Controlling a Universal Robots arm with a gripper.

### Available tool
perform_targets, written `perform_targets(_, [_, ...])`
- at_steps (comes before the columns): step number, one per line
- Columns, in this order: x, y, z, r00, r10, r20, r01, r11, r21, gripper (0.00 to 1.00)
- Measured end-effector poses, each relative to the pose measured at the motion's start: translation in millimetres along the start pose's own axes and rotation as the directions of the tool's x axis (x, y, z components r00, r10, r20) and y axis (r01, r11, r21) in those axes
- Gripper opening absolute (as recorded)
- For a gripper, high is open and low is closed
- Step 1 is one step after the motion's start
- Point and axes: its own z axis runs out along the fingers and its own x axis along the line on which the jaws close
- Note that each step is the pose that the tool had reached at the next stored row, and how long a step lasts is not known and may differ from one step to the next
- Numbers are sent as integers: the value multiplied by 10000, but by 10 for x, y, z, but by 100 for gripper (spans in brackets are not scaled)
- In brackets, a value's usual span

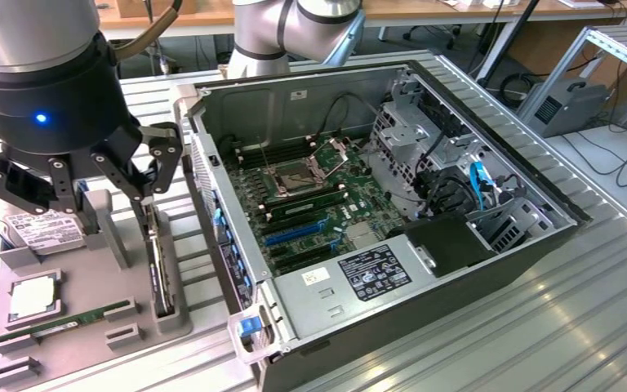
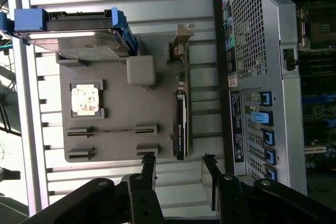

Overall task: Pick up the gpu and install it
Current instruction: 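Pick up the gpu and move the gpu toward the slot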

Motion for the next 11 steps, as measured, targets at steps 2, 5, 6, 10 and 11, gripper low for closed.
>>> perform_targets(2, [0, 0, 5, 10000, 0, 0, 0, 10000, 0, 48])
perform_targets(5, [0, -1, 13, 10000, 0, 0, 0, 10000, 0, 48])
perform_targets(6, [0, -2, 15, 10000, 0, 0, 0, 10000, 0, 48])
perform_targets(10, [0, -3, 24, 10000, 0, 1, 0, 10000, 0, 48])
perform_targets(11, [0, -3, 27, 10000, 0, 0, 0, 10000, 0, 48])
